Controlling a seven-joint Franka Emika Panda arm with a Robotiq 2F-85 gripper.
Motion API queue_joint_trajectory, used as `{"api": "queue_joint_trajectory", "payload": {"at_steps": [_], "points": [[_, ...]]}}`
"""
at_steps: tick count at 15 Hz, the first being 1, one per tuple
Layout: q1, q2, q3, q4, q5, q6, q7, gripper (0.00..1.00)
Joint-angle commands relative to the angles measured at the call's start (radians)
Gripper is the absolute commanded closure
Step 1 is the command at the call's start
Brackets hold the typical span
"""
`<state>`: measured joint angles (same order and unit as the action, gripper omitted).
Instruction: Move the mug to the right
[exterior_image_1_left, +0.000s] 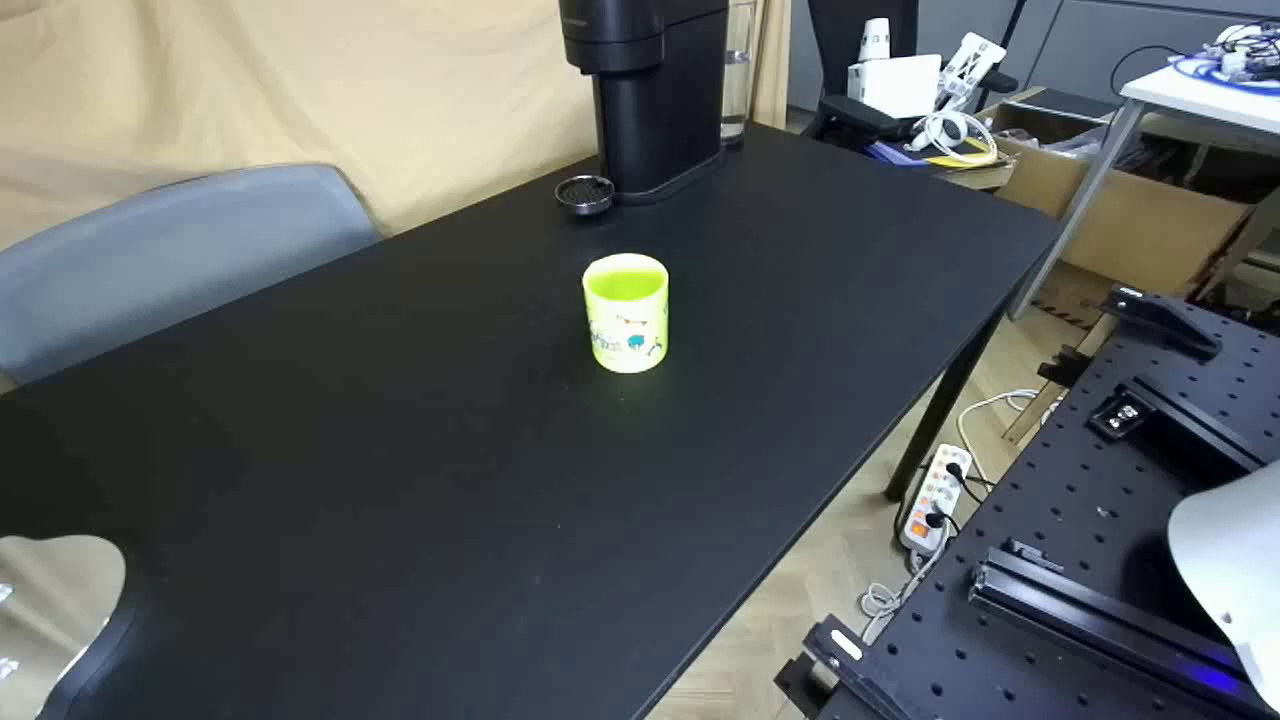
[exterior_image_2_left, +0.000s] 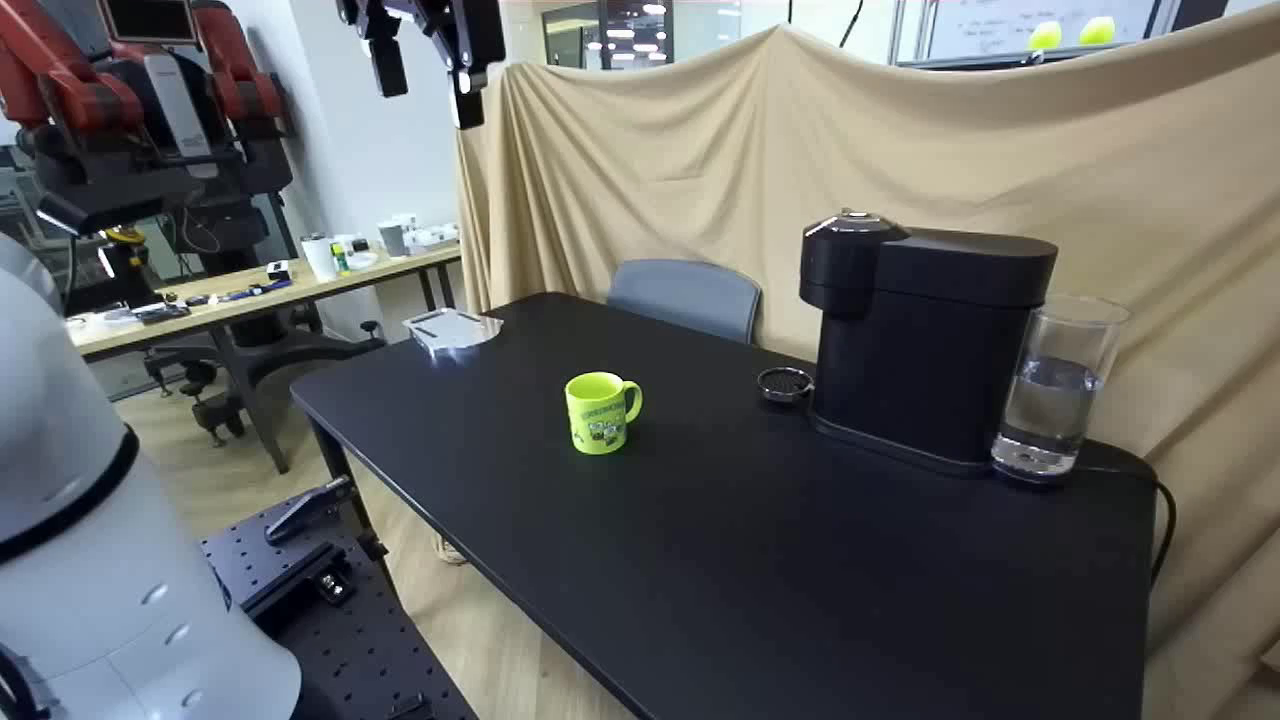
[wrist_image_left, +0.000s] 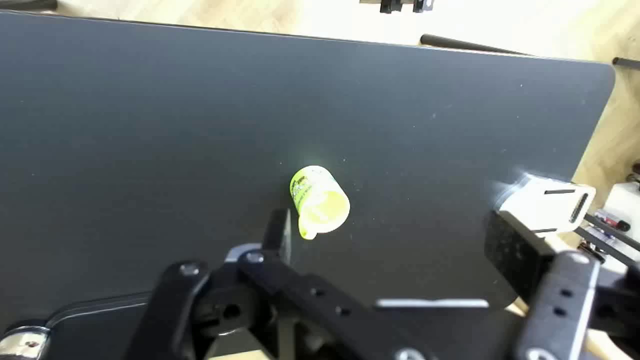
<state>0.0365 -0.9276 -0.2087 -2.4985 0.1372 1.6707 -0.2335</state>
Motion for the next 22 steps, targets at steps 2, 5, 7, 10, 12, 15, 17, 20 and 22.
{"api": "queue_joint_trajectory", "payload": {"at_steps": [2, 5, 7, 10, 12, 15, 17, 20, 22], "points": [[-0.017, 0.004, 0.01, 0.003, 0.01, -0.002, -0.012, 0.0], [-0.017, 0.002, 0.01, 0.003, 0.01, -0.002, -0.012, 0.0], [-0.017, 0.002, 0.01, 0.003, 0.01, -0.002, -0.012, 0.0], [-0.017, 0.002, 0.01, 0.003, 0.01, -0.002, -0.012, 0.0], [-0.017, 0.002, 0.01, 0.003, 0.01, -0.002, -0.013, 0.0], [-0.041, 0.081, 0.03, -0.014, -0.032, 0.097, 0.003, 0.0], [-0.053, 0.172, 0.032, -0.029, -0.056, 0.198, 0.005, 0.0], [-0.064, 0.37, 0.035, -0.035, -0.082, 0.354, 0.019, 0.0], [-0.06, 0.499, 0.043, -0.023, -0.082, 0.419, 0.023, 0.0]]}}
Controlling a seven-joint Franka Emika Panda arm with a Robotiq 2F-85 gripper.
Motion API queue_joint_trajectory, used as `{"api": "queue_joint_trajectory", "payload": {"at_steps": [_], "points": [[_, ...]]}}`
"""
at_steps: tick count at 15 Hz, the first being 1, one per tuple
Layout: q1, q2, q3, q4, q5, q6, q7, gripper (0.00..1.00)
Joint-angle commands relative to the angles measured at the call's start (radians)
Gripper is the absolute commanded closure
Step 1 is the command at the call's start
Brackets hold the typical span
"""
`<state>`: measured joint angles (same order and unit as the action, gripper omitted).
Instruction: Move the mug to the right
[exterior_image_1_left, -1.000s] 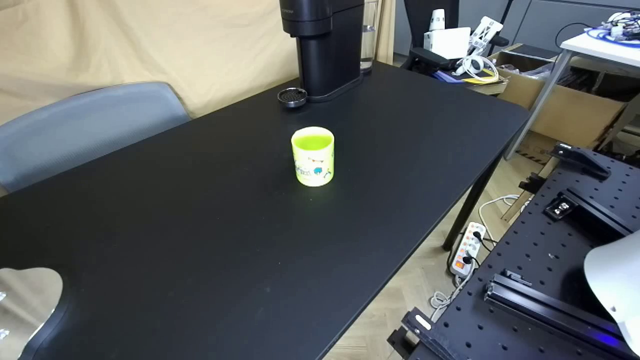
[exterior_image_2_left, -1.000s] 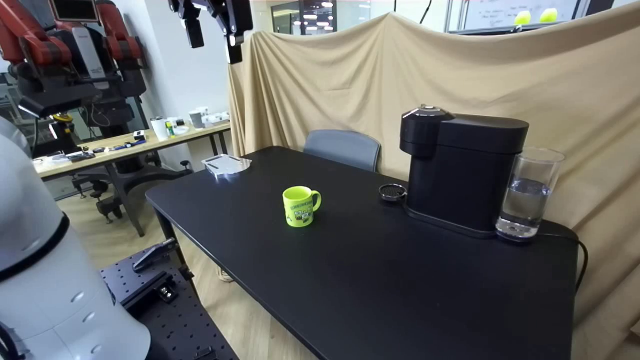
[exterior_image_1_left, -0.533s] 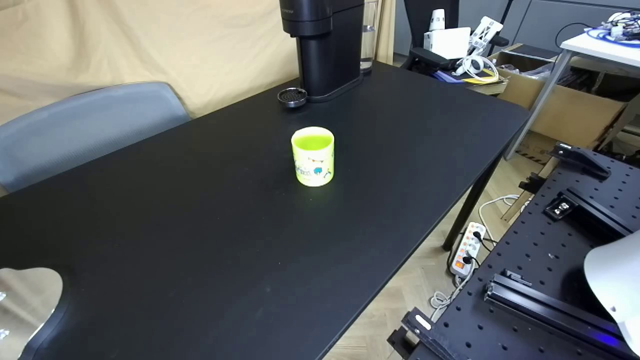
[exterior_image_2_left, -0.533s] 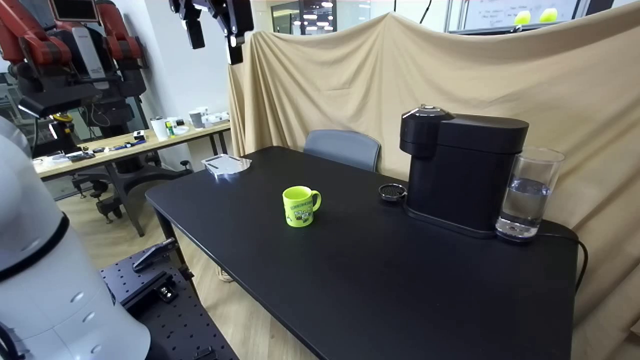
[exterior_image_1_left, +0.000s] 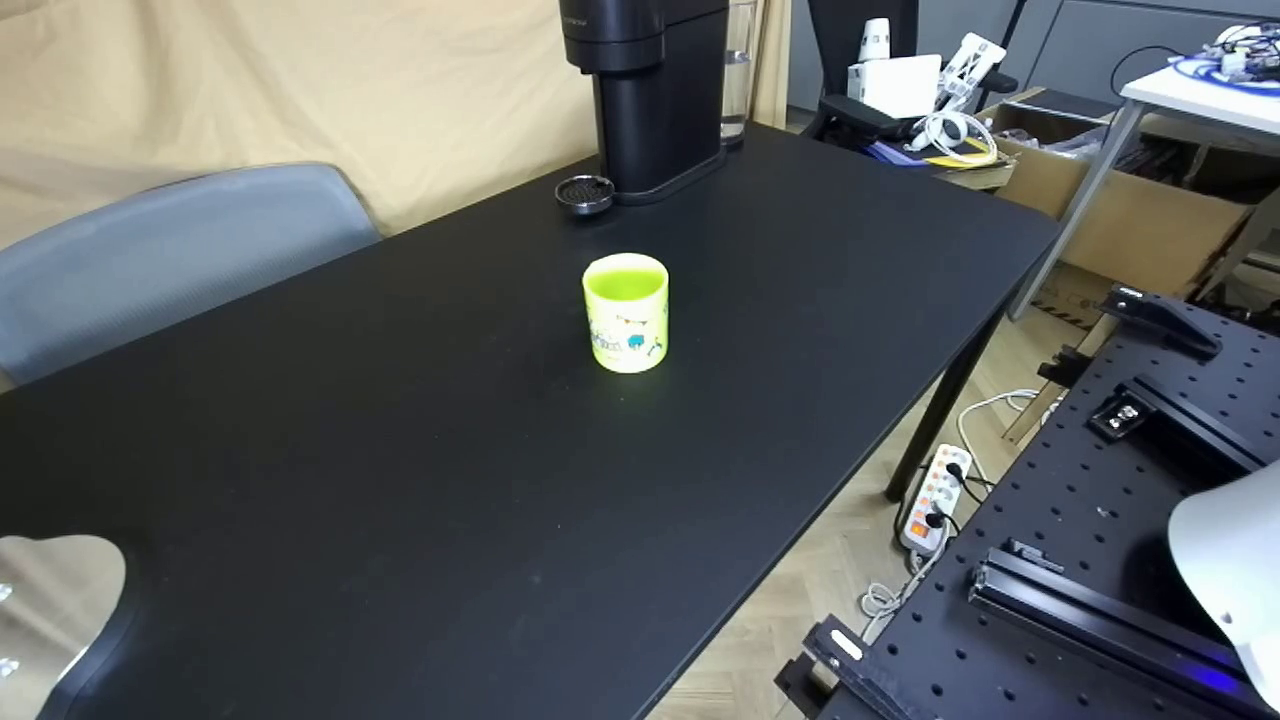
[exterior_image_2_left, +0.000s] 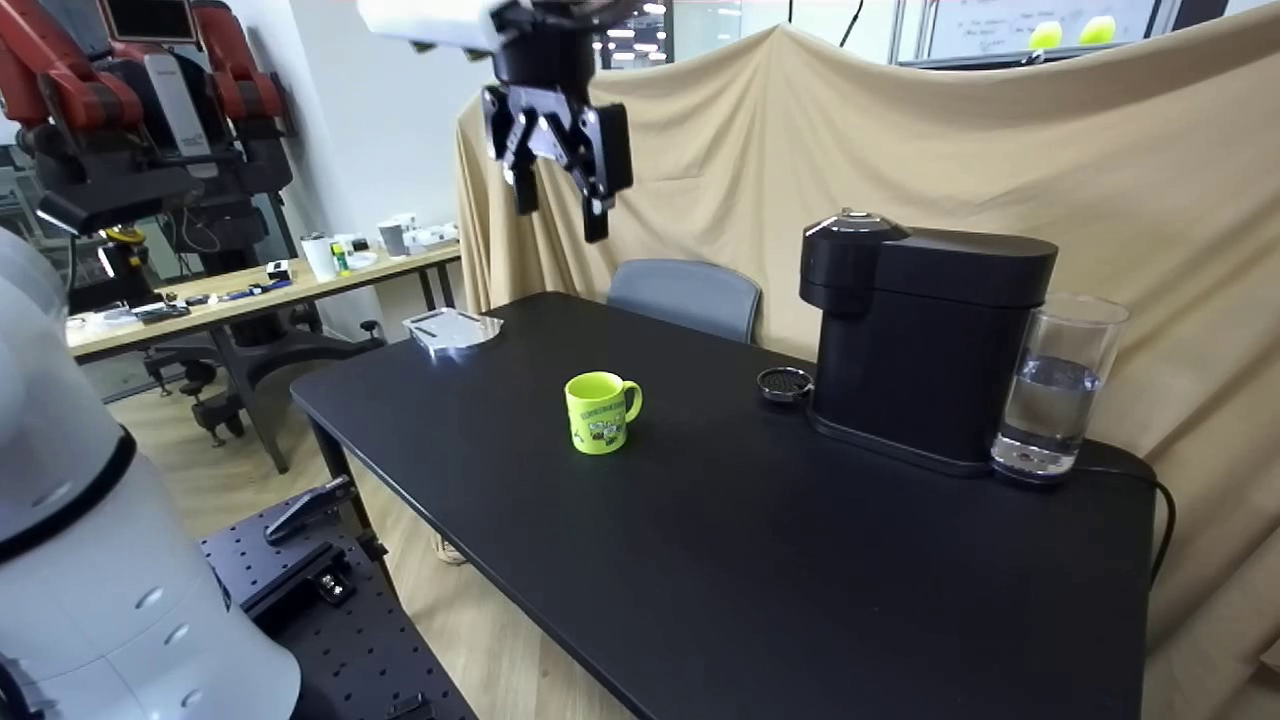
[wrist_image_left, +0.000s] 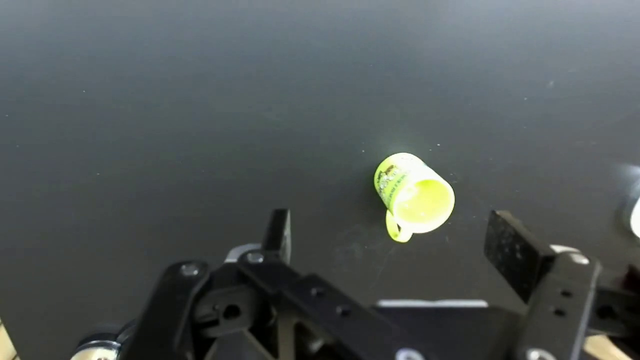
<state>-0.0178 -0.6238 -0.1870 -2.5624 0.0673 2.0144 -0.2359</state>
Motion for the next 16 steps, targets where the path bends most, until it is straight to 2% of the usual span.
{"api": "queue_joint_trajectory", "payload": {"at_steps": [1, 3, 7, 10, 12, 13, 16], "points": [[0.0, 0.266, 0.031, 0.051, -0.014, 0.11, 0.027, 0.0], [0.01, 0.4, 0.052, 0.083, -0.003, 0.168, 0.027, 0.0], [0.027, 0.569, 0.117, 0.126, -0.015, 0.306, 0.034, 0.0], [0.046, 0.652, 0.176, 0.12, -0.076, 0.532, 0.073, 0.0], [0.058, 0.683, 0.201, 0.117, -0.045, 0.663, 0.136, 0.0], [0.042, 0.659, 0.194, 0.1, -0.047, 0.6, 0.065, 0.0], [0.054, 0.687, 0.211, 0.105, -0.048, 0.662, 0.109, 0.0]]}}
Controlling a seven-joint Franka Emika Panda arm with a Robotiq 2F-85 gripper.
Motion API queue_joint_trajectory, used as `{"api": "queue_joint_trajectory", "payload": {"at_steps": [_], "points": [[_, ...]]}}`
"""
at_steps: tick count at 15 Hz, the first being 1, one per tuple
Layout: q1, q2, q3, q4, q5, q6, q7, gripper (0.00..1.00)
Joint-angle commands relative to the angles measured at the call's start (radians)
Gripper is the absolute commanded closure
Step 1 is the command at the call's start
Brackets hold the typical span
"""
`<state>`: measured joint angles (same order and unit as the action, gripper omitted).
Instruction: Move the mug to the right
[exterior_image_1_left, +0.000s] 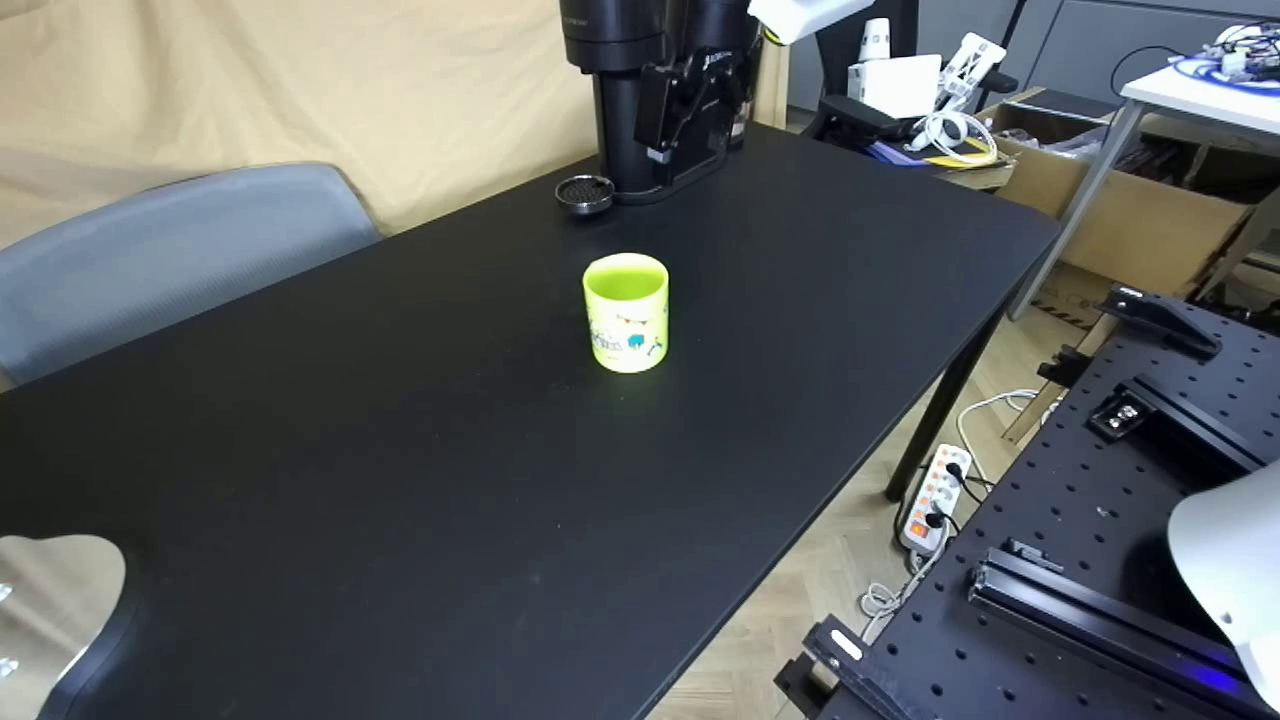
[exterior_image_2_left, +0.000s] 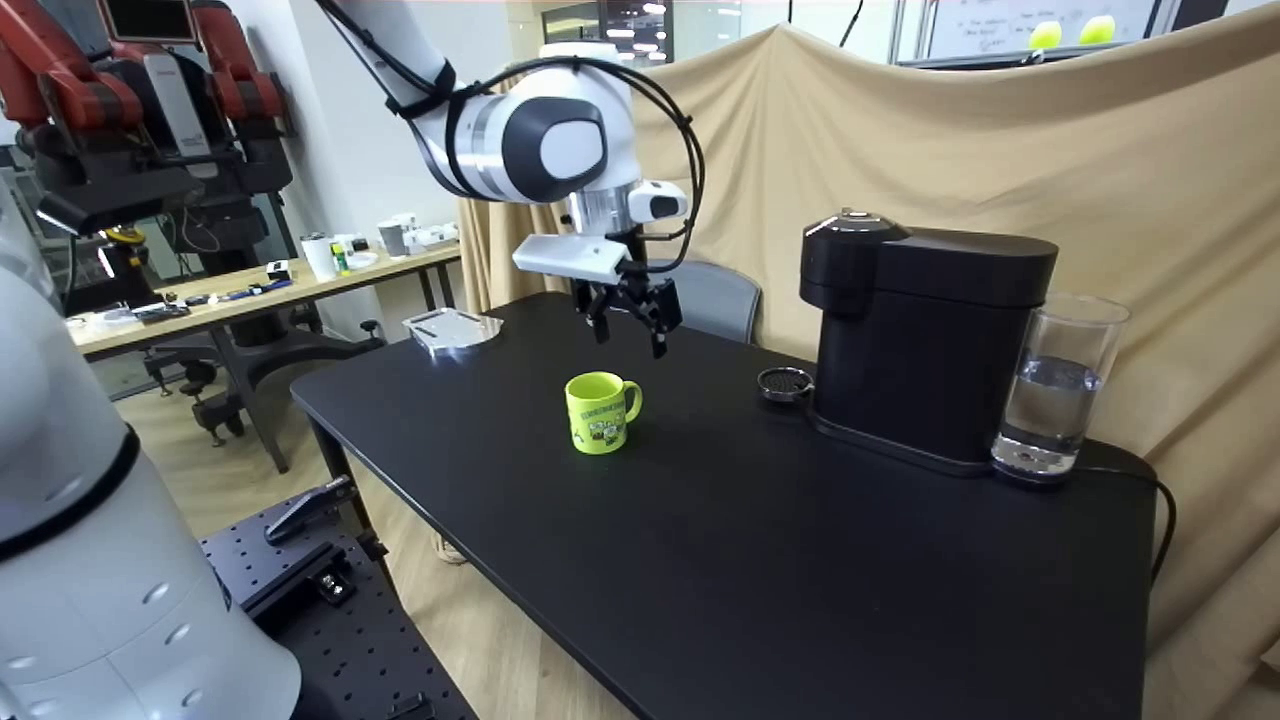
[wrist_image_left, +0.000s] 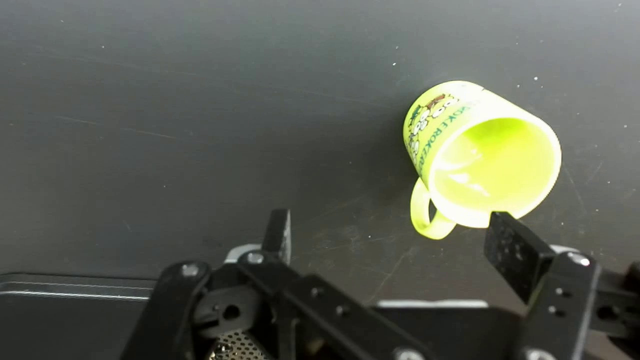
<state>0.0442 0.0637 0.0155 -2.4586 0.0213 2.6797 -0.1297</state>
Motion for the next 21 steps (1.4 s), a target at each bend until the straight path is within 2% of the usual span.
{"api": "queue_joint_trajectory", "payload": {"at_steps": [1, 4, 7, 14, 20, 21], "points": [[-0.009, -0.001, 0.008, 0.003, -0.002, -0.003, 0.003, 0.0], [-0.008, 0.052, 0.021, 0.03, 0.018, -0.054, -0.071, 0.0], [-0.012, 0.138, 0.042, 0.061, 0.042, -0.046, -0.135, 0.0], [0.012, 0.319, 0.023, 0.179, -0.097, 0.031, -0.052, 0.0], [0.033, 0.386, 0.046, 0.248, -0.097, 0.037, -0.038, 0.0], [0.03, 0.391, 0.055, 0.252, -0.086, 0.047, -0.04, 0.25]]}}
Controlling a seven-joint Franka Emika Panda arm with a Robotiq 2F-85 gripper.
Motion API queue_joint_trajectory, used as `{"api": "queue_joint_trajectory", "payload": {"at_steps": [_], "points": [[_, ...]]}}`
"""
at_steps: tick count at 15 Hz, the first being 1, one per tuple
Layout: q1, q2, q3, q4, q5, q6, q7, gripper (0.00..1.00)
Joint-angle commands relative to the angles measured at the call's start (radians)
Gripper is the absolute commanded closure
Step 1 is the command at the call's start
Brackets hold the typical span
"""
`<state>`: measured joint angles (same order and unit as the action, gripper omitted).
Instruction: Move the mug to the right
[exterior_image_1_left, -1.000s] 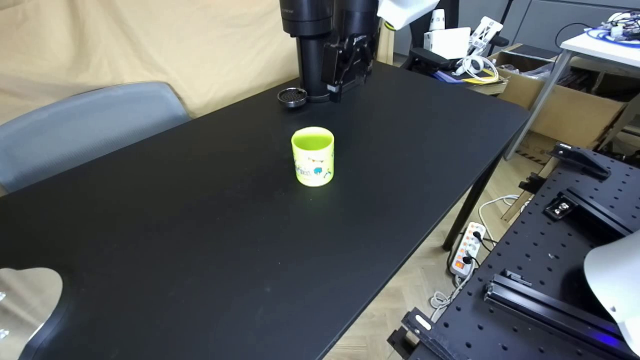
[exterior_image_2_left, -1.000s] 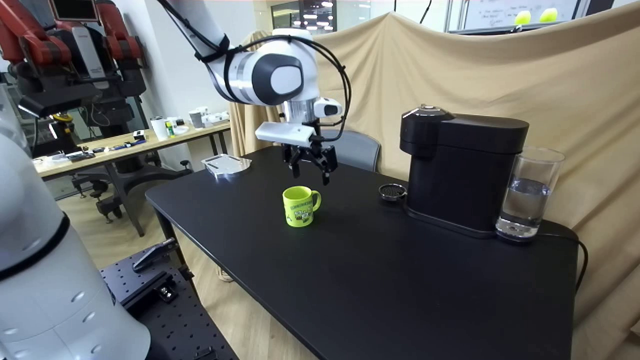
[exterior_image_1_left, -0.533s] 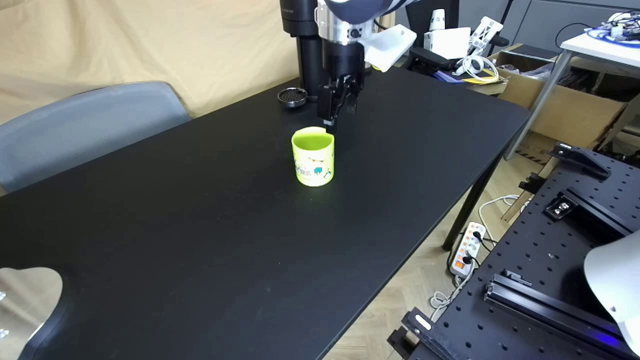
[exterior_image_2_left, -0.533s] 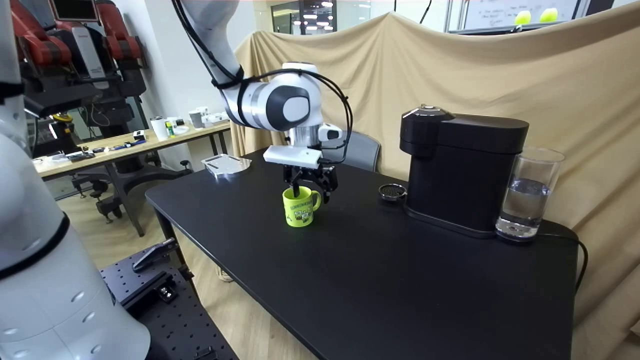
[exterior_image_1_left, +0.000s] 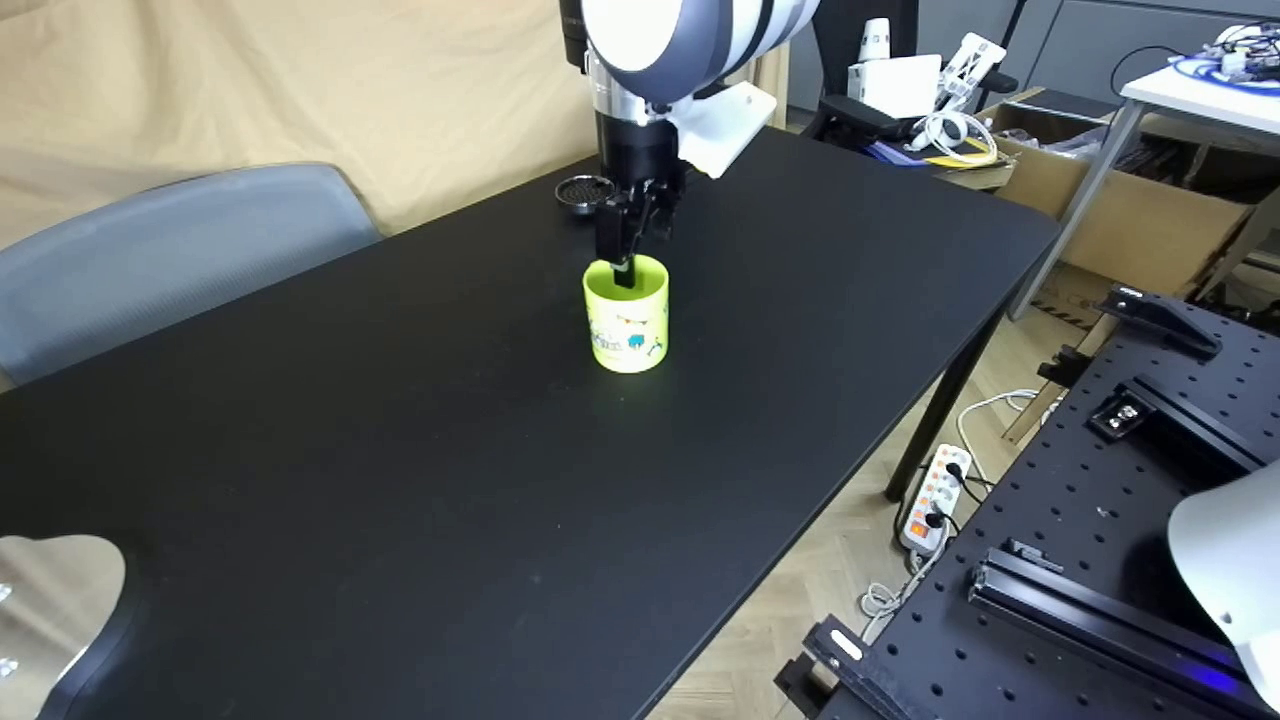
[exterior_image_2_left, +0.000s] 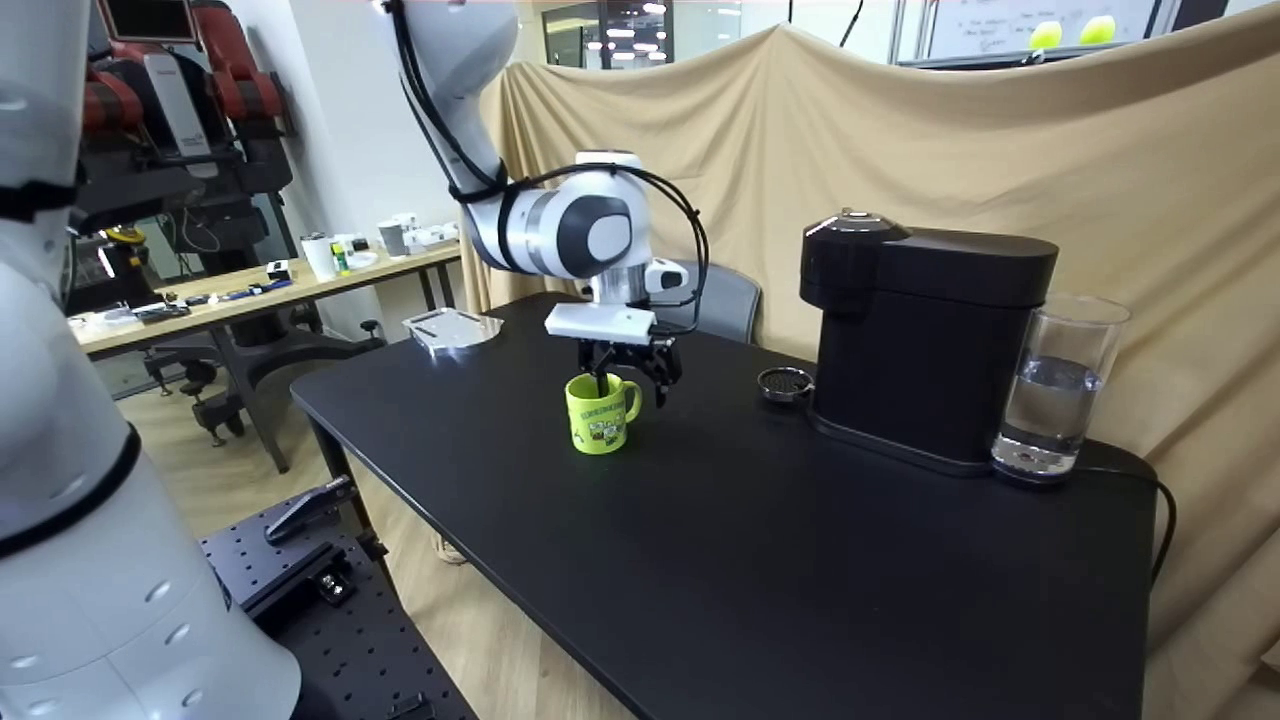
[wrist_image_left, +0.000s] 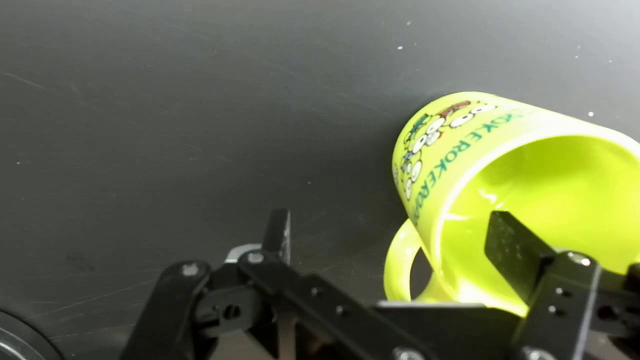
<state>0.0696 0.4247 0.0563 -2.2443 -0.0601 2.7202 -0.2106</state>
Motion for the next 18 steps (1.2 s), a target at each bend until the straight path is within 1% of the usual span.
{"api": "queue_joint_trajectory", "payload": {"at_steps": [1, 2, 5, 7, 10, 11, 12, 13, 14, 15, 18], "points": [[0.006, 0.029, 0.018, 0.037, -0.001, 0.009, 0.043, 0.25], [0.01, 0.027, 0.019, 0.035, 0.0, 0.013, 0.051, 0.31], [0.022, 0.005, 0.018, 0.017, 0.002, 0.028, 0.086, 0.55], [0.037, -0.017, 0.011, 0.0, 0.006, 0.016, 0.133, 0.67], [0.059, -0.032, -0.003, -0.013, 0.004, 0.006, 0.214, 0.89], [0.064, -0.032, -0.007, -0.015, 0.005, 0.001, 0.235, 0.95], [0.065, -0.034, -0.006, -0.017, 0.009, -0.006, 0.248, 0.99], [0.067, -0.036, -0.008, -0.019, 0.008, -0.013, 0.262, 1.0], [0.063, -0.037, -0.002, -0.02, 0.016, -0.017, 0.265, 1.0], [0.057, -0.038, 0.003, -0.02, 0.023, -0.022, 0.263, 0.98], [0.052, -0.048, 0.002, -0.014, 0.029, -0.047, 0.252, 0.98]]}}
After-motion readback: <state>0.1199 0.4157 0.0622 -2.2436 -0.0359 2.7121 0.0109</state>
